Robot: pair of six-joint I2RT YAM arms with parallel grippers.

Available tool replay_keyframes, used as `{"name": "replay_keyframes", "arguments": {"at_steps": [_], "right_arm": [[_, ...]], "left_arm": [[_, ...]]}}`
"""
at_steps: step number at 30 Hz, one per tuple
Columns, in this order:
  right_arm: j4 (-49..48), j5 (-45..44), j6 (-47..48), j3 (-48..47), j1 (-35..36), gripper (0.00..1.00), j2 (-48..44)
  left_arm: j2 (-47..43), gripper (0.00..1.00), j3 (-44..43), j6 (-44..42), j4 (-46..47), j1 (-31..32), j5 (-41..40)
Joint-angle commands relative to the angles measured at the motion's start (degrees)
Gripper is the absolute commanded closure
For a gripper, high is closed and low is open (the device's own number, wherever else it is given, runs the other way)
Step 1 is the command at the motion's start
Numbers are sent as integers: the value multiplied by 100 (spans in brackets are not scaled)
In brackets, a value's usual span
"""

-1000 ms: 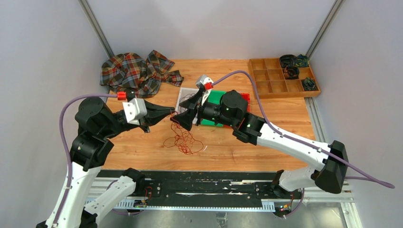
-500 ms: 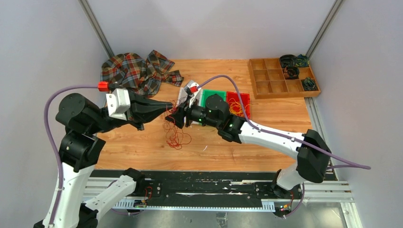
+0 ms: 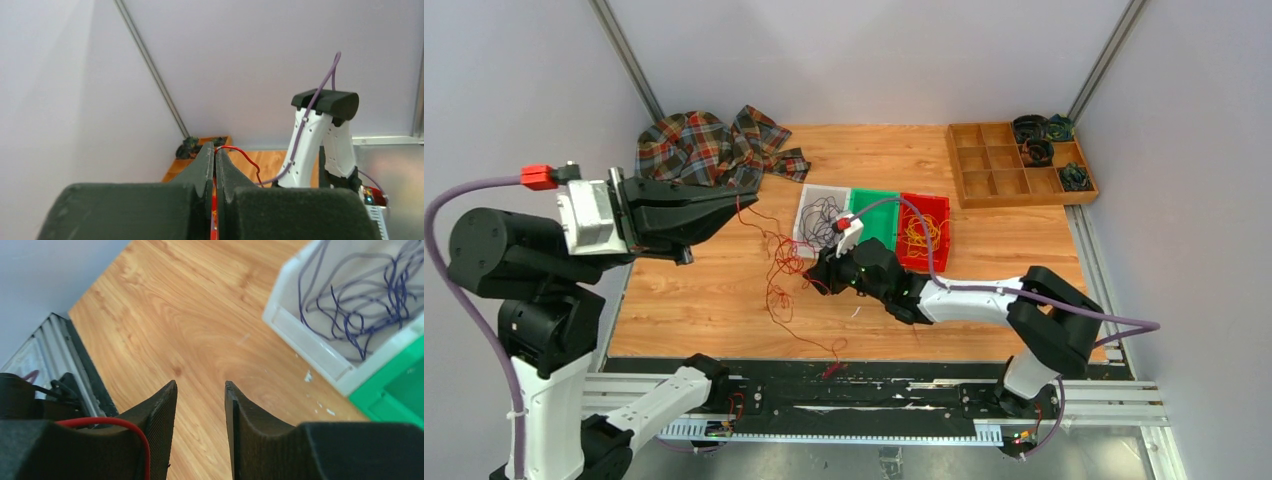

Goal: Untangle the cables

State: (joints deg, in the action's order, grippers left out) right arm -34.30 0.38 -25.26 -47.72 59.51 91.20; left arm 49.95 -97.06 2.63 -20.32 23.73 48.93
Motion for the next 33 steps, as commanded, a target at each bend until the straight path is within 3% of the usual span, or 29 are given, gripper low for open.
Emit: {"name": "replay_keyframes", "arguments": {"at_steps": [1,7,18,24,33], "right_arm": [[-393,-599,-336,288,70,61,288],[-327,-1011,-567,578,83,55,560],[-143,-1478,-915,831,105,49,757],[144,-1660,-990,802,105,49,773],[758,-1857,-1005,774,207,39,474]], "left_arm": [[203,100,-611,-332,-82,47,-267],[356,99,-1222,-1042,-91,46,-869],[615,99,-1744,-2965,1718,48,-3757],[980,99,-2314,-3665,2267,51,-4280],[1158,99,-2378,-3962,2809,46,-4998]]}}
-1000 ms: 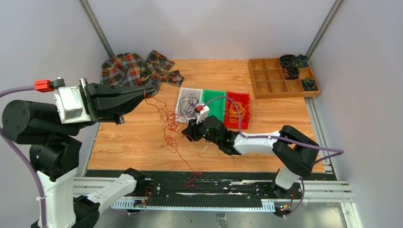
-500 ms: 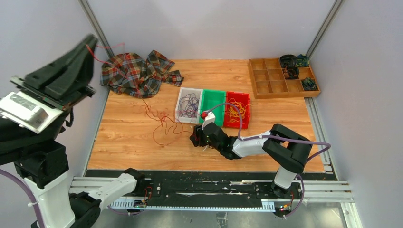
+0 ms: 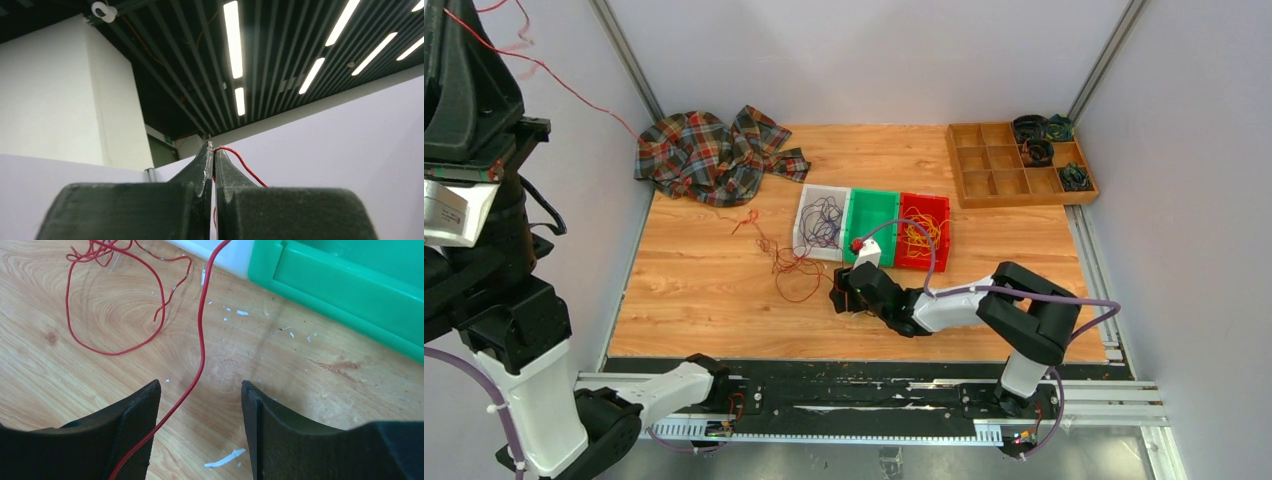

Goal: Untangle the cables

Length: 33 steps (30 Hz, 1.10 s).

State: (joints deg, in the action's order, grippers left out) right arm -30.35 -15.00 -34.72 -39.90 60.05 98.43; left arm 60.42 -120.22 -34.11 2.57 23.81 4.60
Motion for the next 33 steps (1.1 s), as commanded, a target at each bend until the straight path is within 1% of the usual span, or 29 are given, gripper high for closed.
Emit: {"name": "replay_keyframes", "arguments": {"at_steps": [1,3,5,8,11,13,14,15,16,19,21,23,26,29,31,33], "right_arm": [[374,-334,-76,45,156,41,-347],[362,-336,-146,205,156,47,-444],[371,-328,-278,293,156,51,-458],[488,-308,-605,346,155,56,-395],[777,-397,-920,359,156,61,-335],[1023,-472,-1218,396,156,64,-333],[987,-451,-1240,433,156,64,-357],[877,-411,-1185,472,171,63,-390],[843,-413,-1110,482,192,61,-437],[810,-384,-793,428,270,60,-701],[715,-277,-581,476,331,60,-917],[685,-156,-384,528,396,61,-1216],[568,-29,20,698,517,63,-1828],[694,-12,345,852,534,67,-2580],[811,-115,496,983,534,67,-3126],[863,-236,759,1103,527,64,-3573]], "left_arm": [[154,99,-124,-344,738,36,-716],[441,99,-562,-504,1058,43,-1206],[844,99,-1340,-736,1158,37,-1555],[1221,99,-2062,-974,1230,36,-1419],[1360,99,-2229,-1114,1489,42,-1162],[1616,99,-2653,-1299,1649,37,-1191],[1772,99,-2875,-1297,1536,42,-1221],[1735,99,-2865,-1280,1270,37,-1113],[1526,99,-2520,-1203,1070,41,-959],[635,99,-622,-909,939,36,-226],[203,99,320,-797,533,43,284],[-112,99,1166,-633,413,36,429],[-369,100,2075,-510,182,42,486],[-522,100,2856,-398,88,40,634],[-534,99,3114,-187,-24,38,779],[-468,99,3312,96,-103,36,932]]}}
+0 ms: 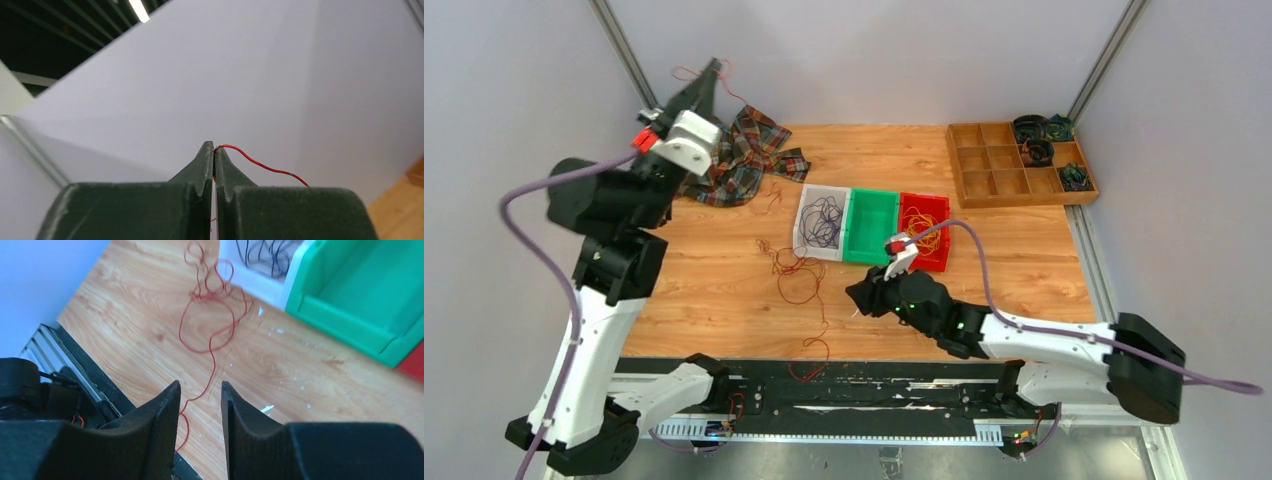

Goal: Untangle the cables

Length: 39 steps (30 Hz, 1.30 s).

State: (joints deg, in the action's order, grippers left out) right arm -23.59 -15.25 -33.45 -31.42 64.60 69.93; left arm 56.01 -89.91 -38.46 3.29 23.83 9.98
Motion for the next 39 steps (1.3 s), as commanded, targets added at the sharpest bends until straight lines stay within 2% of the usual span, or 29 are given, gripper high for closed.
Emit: {"name": "replay_keyframes", "arguments": {"at_steps": [1,4,9,11,19,29,39], "right_arm": [[319,-361,702,266,75,61,-924],[853,-1265,807,326,57,43,-1541],[1229,-2730,887,639,-84,34,-2299],[1341,-2992,757,743,-243,34,-2498],[1449,-2961,519,1085,-763,39,-2822],[1369,-2920,513,1559,-1019,41,-3329],[1358,-2838,331,1816,-1142,43,-3721]], "left_arm": [[33,100,343,653,-270,33,494],[335,100,362,918,-854,41,817],[896,99,518,1001,-1211,259,792],[1134,100,568,735,-1307,451,755],[2044,100,852,-430,-1252,1200,387],[3281,100,709,-970,-732,1279,192],[4018,99,452,-1133,-813,1607,250]]}}
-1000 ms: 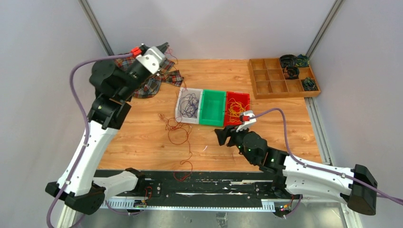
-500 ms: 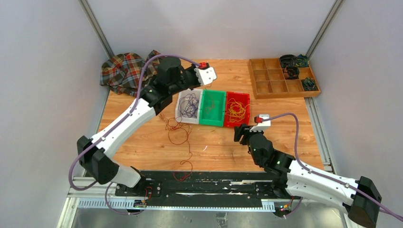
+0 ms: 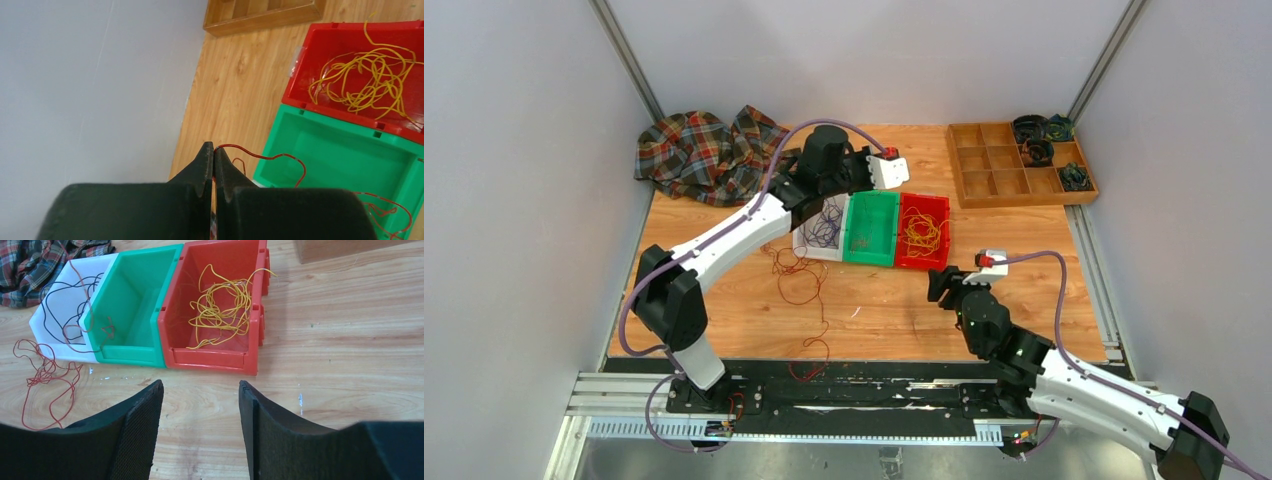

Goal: Untangle the cables

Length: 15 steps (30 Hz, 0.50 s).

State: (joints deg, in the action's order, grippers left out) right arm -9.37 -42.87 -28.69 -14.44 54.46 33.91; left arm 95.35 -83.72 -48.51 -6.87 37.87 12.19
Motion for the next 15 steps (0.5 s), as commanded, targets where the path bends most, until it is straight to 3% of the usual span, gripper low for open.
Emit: {"name": "replay_keyframes", "arguments": {"at_steps": [1,15], "right_arm": [[-73,-60,-148,131,-135,43,-140],[-79,-30,-291,424,-167,45,-606]], "left_arm": [[105,99,-122,-105,187,249,28],[112,99,509,482,-220,711,42]]}}
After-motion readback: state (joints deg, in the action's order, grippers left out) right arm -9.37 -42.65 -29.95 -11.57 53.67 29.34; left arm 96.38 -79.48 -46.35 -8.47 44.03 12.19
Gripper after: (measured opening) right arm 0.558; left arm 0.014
